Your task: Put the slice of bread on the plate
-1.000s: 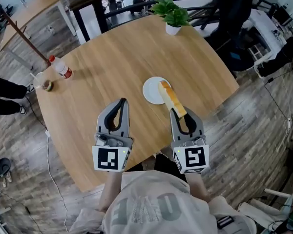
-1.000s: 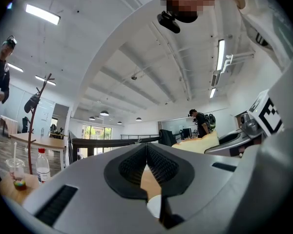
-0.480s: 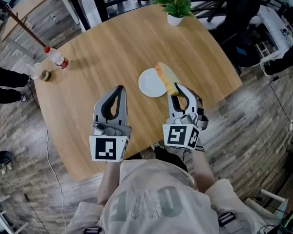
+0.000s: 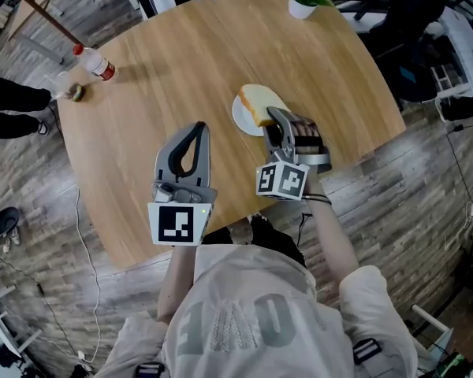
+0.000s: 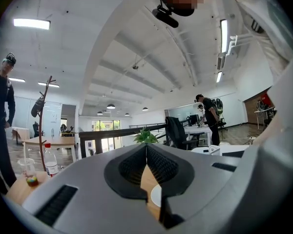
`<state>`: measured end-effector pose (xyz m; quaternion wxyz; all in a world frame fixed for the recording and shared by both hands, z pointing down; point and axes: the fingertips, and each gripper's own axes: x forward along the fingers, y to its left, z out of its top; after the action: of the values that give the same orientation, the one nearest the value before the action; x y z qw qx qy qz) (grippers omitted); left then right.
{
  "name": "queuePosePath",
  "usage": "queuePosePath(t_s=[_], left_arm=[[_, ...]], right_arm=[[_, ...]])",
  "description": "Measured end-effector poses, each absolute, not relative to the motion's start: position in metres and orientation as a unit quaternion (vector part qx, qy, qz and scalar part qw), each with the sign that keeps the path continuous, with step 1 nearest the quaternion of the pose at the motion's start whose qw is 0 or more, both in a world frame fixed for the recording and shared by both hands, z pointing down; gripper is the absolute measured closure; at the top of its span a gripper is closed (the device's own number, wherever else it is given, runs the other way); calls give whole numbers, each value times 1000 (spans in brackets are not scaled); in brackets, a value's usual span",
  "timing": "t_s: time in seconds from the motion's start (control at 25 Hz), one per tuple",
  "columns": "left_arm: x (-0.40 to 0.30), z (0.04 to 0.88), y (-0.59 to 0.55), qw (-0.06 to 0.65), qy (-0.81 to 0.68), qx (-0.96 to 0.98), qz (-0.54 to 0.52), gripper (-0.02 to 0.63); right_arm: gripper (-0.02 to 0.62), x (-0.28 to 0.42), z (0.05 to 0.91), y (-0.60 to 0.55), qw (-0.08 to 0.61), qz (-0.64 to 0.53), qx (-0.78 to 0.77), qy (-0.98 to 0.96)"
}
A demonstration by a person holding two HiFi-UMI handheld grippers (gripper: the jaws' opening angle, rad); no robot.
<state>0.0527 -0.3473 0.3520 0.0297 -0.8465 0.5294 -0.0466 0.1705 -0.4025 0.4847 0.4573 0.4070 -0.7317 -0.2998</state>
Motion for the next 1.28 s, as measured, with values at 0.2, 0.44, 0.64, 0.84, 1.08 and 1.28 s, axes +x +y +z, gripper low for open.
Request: queuePosePath(t_s=[0.2, 0.44, 0.64, 0.84, 1.08, 1.28], left_arm=[[40, 368, -342, 13, 542, -838, -59, 597], [21, 383, -338, -7, 559, -826, -66, 597], [11, 387, -334, -11, 568, -820, -69, 597], [1, 389, -334, -15, 576, -814, -73, 597], [-4, 383, -338, 7, 579, -813, -60, 597], [-2, 390, -337, -5, 579, -813, -64, 597]], right_arm=[[502, 168, 516, -419, 507, -342, 374, -697], [502, 164, 540, -428, 540, -373, 359, -663], [502, 164, 561, -433, 558, -401, 353, -634], [500, 158, 590, -423, 578, -369, 303, -661], [368, 165, 605, -422, 584, -238, 281, -724], [327, 170, 607, -422, 589, -202, 228, -748]])
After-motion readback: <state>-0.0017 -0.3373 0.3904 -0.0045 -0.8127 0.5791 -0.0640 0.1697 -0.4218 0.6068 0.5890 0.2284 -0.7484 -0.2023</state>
